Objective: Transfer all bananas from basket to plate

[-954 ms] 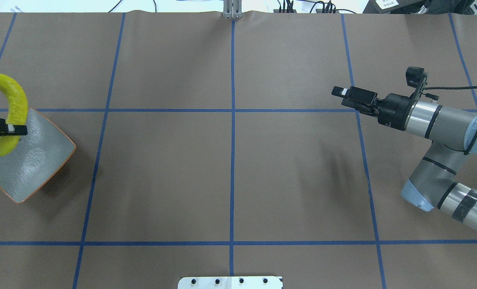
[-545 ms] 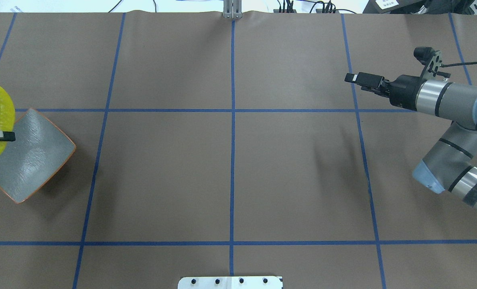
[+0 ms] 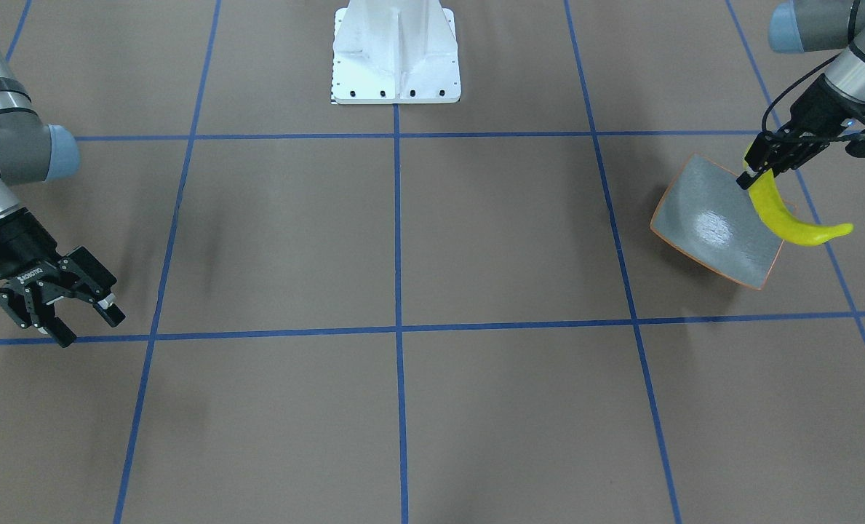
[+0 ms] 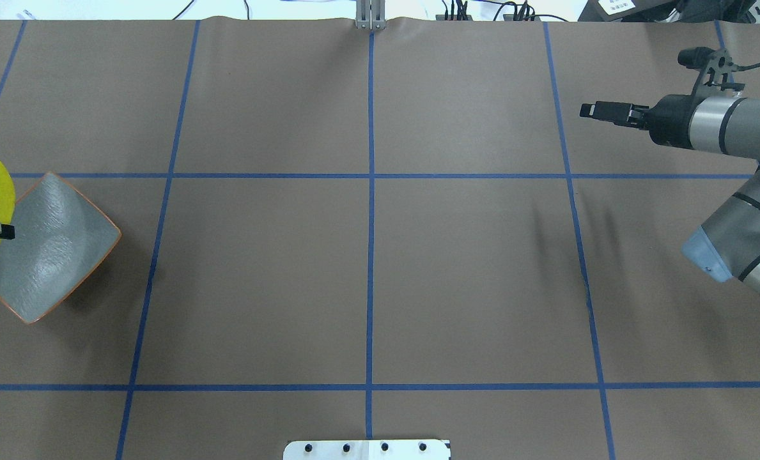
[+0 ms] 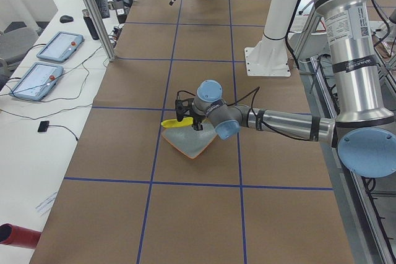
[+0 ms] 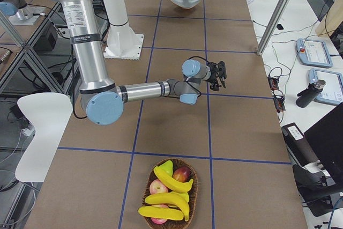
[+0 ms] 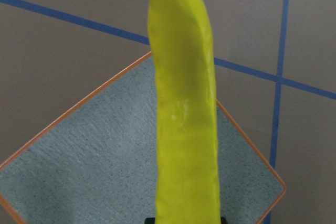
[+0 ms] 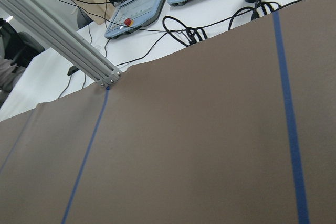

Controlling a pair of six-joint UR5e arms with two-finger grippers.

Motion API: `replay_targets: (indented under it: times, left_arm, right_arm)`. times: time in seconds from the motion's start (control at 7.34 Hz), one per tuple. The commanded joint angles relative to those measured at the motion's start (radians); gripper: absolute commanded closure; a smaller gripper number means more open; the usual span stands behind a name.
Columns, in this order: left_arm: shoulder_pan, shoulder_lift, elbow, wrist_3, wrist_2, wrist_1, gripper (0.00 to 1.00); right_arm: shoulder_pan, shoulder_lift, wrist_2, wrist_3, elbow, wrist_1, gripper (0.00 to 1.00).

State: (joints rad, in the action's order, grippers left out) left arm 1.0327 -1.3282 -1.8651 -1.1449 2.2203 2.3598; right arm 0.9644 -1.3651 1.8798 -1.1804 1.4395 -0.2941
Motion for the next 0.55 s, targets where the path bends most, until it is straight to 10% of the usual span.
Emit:
replay_targets:
  times: [0.0,0.41]
  left_arm:
    - [-0.058,-0.011,0.006,0.013,0.001,-0.098,1.00]
    - [-0.071,-0.074,0.093,0.020,0.001,-0.111,1.00]
  right_arm:
    - [0.002,0.000,0.001,0.007,0.001,-0.004,0.00]
    - [0.000,-0.003,-0.001,-0.001,0.013,-0.002,0.00]
